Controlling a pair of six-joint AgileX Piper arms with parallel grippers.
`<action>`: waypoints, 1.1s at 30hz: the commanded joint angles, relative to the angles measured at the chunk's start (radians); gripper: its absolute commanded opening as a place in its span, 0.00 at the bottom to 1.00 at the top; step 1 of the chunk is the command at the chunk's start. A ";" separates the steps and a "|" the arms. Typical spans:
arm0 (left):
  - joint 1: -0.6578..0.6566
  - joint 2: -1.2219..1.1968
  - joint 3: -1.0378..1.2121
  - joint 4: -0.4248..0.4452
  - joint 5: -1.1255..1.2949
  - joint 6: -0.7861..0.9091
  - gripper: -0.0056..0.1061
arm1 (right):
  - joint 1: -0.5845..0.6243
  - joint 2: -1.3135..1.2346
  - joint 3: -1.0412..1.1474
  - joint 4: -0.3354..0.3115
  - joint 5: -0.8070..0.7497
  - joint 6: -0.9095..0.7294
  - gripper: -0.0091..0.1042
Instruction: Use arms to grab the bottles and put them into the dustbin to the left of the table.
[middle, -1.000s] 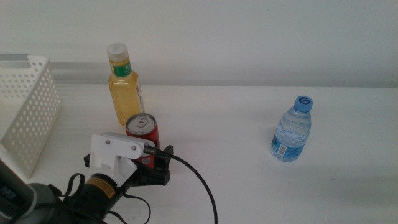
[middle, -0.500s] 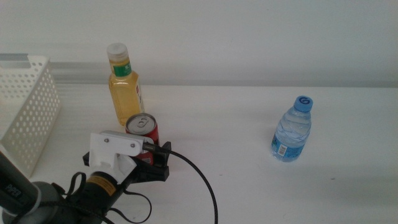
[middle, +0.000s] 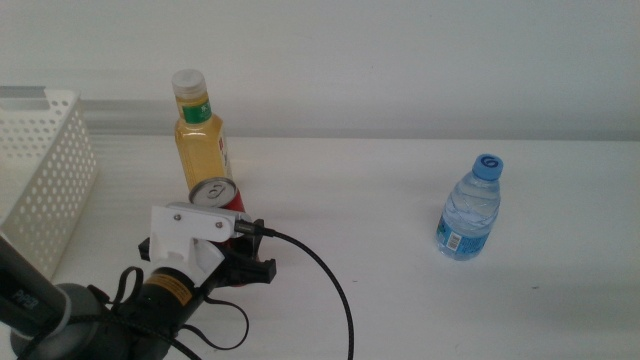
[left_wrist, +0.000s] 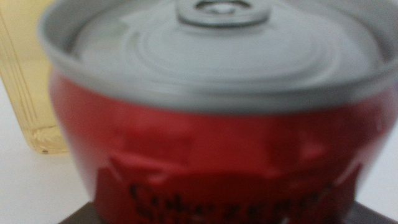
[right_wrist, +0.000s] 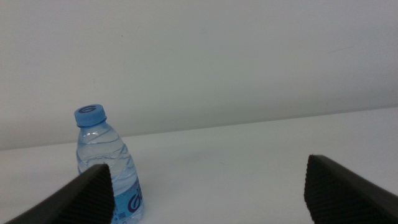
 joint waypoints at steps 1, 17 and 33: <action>0.005 -0.001 0.000 -0.013 0.017 -0.011 0.03 | -0.007 -0.030 0.044 -0.001 -0.009 -0.004 0.80; 0.005 -0.421 0.010 -0.062 0.583 0.216 0.03 | -0.007 -0.030 0.044 -0.001 -0.009 -0.004 0.80; 0.198 -0.801 -0.172 -0.098 1.414 0.337 0.03 | -0.007 -0.030 0.044 -0.001 -0.009 -0.004 0.80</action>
